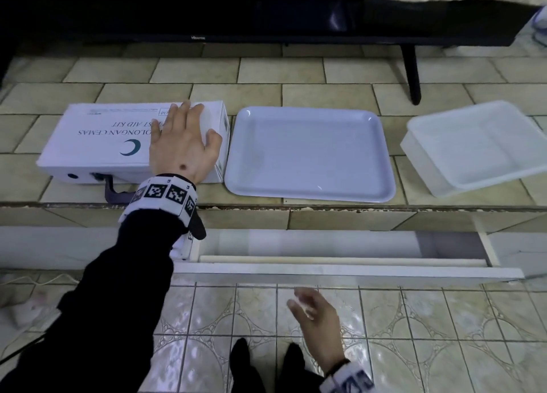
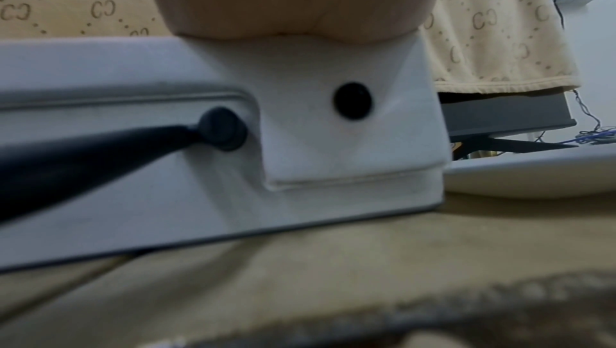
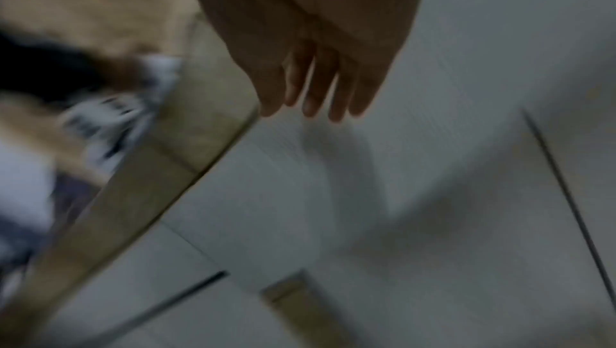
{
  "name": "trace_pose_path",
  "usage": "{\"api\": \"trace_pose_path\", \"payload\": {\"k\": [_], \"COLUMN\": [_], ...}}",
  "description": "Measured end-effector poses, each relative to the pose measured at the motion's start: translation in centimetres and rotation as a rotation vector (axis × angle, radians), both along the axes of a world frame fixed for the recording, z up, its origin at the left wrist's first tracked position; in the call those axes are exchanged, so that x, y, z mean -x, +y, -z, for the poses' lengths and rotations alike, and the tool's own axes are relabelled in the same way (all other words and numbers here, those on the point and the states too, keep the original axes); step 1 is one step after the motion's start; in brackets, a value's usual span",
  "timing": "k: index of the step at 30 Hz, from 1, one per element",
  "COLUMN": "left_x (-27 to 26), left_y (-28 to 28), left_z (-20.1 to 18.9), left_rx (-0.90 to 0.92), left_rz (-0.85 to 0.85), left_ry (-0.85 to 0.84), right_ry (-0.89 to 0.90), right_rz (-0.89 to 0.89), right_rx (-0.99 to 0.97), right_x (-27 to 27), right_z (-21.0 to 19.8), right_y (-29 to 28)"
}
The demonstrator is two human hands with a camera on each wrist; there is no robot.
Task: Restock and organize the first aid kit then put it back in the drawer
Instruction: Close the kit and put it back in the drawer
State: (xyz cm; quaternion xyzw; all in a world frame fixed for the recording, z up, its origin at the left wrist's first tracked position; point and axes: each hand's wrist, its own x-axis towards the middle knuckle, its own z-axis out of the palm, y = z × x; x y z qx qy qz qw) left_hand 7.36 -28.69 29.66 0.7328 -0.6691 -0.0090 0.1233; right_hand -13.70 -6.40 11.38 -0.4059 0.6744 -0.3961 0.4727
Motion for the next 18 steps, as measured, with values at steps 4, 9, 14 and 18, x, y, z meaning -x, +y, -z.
{"api": "trace_pose_path", "payload": {"k": [4,9,14,18], "left_x": [0.1,0.2,0.2,0.1], "left_y": [0.1,0.1,0.2,0.3], "left_z": [-0.3,-0.5,-0.7,-0.9], "left_rx": [-0.024,-0.045,-0.052,-0.074], "left_rz": [-0.001,0.004,0.012,0.015], "left_ry": [0.002,-0.002,-0.001,-0.007], "right_ry": [0.728,0.760,0.790,0.769], "right_rz": [-0.430,-0.780,-0.736,-0.755], "right_rx": [0.540,0.021,0.007,-0.033], "right_x": [1.8,3.8,3.6,3.5], "right_z": [-3.2,-4.9,-5.7,-6.1], "right_y": [-3.7,-6.1,-5.4,-4.5]}}
